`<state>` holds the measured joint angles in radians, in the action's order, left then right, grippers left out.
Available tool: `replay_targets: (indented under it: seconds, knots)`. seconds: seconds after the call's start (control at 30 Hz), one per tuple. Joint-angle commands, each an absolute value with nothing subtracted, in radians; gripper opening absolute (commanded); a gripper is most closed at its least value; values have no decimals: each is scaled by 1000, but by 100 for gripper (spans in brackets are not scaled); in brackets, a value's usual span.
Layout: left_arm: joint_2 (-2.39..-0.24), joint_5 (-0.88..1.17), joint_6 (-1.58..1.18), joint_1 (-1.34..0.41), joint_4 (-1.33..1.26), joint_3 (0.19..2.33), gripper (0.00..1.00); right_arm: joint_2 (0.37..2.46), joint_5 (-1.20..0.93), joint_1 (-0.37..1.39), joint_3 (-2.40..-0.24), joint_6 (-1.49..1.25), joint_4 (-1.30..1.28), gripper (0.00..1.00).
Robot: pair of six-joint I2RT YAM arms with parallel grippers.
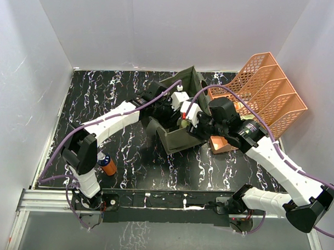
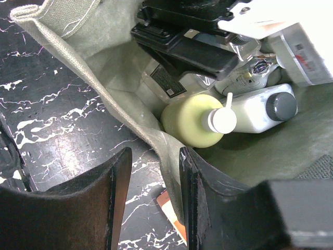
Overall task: Place the personal care products into the canvas bag
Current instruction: Place the care product in the canvas bag.
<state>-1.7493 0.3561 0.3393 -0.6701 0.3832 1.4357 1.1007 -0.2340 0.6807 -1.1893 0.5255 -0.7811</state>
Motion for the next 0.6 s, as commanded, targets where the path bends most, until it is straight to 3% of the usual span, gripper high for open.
replay_targets:
  seconds: [0.0,0.17,0.57]
  knots:
    - [-1735,346,356,-658,488,1443,58,1099,-213,682,-1221,538,-748,45]
    - [-1734,359,331,-658,496,1466,71,1108,-208,682,-1226,541,-741,45]
    - [-1692,418,315,-658,545,1554,75,1092,-229,681,-1231,557,-766,45]
